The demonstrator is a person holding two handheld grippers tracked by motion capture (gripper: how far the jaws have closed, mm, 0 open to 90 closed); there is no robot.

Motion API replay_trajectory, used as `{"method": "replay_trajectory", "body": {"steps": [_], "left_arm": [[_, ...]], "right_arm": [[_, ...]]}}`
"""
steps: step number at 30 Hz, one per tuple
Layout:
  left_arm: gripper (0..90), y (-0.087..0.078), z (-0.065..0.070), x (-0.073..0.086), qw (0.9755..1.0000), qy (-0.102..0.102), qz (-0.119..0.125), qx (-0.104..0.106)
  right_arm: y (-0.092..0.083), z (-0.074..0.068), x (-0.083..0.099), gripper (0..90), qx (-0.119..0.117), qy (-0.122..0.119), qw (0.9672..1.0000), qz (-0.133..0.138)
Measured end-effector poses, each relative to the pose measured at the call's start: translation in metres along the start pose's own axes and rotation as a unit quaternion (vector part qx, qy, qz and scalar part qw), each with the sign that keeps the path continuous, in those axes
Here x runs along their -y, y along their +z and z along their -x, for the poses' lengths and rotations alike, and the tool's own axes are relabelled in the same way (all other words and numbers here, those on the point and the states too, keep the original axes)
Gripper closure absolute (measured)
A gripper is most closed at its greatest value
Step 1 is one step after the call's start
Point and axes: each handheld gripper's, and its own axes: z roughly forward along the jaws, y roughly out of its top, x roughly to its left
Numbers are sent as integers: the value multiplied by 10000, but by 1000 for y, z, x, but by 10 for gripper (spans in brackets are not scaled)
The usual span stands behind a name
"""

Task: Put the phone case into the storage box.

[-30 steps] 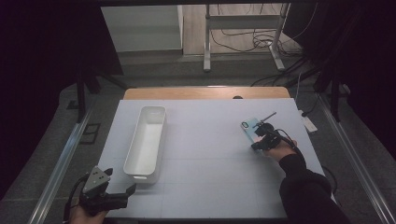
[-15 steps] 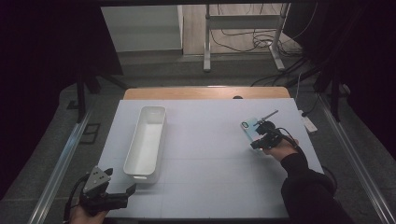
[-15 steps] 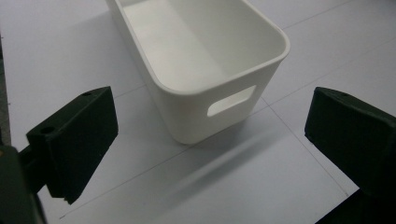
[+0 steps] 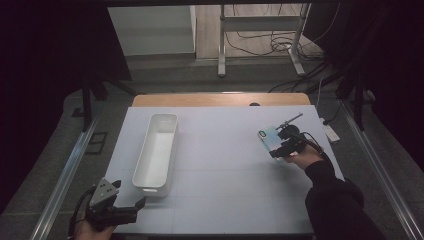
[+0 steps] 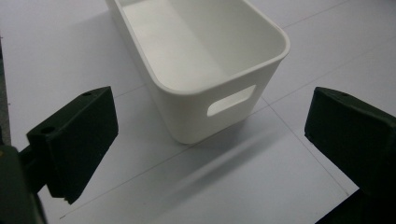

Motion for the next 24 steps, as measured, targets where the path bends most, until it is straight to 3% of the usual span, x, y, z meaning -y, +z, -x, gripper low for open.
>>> {"method": "replay_trajectory", "body": {"steps": [6, 8, 9, 11, 13, 17, 24], "left_arm": [[34, 0, 0, 0, 10000, 9, -1, -9], [34, 0, 0, 0, 10000, 12, -2, -9], [33, 0, 0, 0, 10000, 12, -2, -9], [33, 0, 0, 0, 10000, 13, -2, -9], [34, 0, 0, 0, 10000, 6, -2, -1], [33, 0, 0, 0, 10000, 1, -1, 3], [34, 0, 0, 0, 10000, 9, -1, -5]], "right_arm": [[0, 4, -2, 187, -38, 63, 10000, -38], [0, 6, -3, 97, 28, 74, 10000, -38], [0, 6, -3, 97, 28, 74, 10000, -38], [1, 8, -4, 24, 220, 128, 9997, -68], [2, 10, -4, 0, 310, 180, 9993, -116], [2, 17, -6, 0, 252, 333, 9991, -111], [5, 22, -7, 0, 290, 347, 9987, -233]]}}
